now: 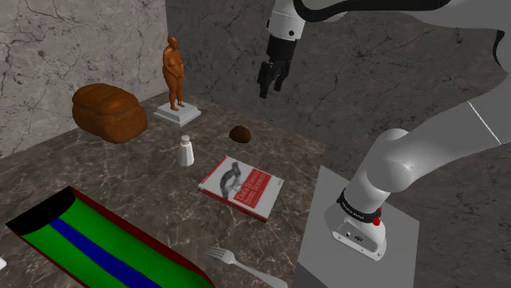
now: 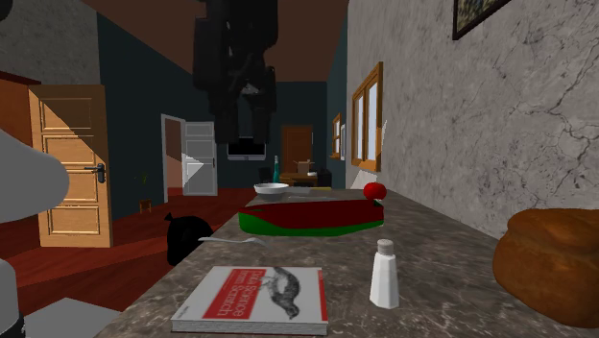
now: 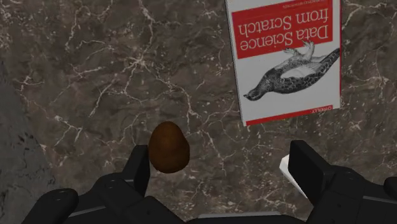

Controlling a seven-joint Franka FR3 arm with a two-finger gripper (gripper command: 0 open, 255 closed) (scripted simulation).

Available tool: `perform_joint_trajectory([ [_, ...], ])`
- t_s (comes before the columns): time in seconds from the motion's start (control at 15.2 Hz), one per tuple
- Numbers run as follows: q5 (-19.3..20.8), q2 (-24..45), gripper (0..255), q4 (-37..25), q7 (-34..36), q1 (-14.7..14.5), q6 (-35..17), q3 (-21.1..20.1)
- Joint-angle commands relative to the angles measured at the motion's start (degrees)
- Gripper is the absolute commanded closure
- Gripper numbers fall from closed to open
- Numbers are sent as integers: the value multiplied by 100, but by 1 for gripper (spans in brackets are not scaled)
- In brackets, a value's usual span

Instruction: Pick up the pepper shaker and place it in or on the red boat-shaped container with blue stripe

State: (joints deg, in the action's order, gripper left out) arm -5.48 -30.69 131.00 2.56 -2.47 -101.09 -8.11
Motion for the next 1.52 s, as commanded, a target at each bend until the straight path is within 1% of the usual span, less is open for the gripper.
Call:
perform_joint_trajectory([
  [0.0,-72,246,0,19,104,-60,-308,-129],
  [0.33,-148,1096,0,-209,348,-169,-1014,-435],
  [0.66,-90,2029,0,-616,625,-267,-1622,-719],
  [0.99,119,3023,0,-1197,947,-392,-2102,-951],
  [1.32,449,4061,0,-1960,1291,-596,-2424,-1083],
  [1.39,497,4203,0,-2077,1335,-634,-2454,-1089],
  [1.45,512,4242,0,-2048,1345,-643,-2521,-1085],
])
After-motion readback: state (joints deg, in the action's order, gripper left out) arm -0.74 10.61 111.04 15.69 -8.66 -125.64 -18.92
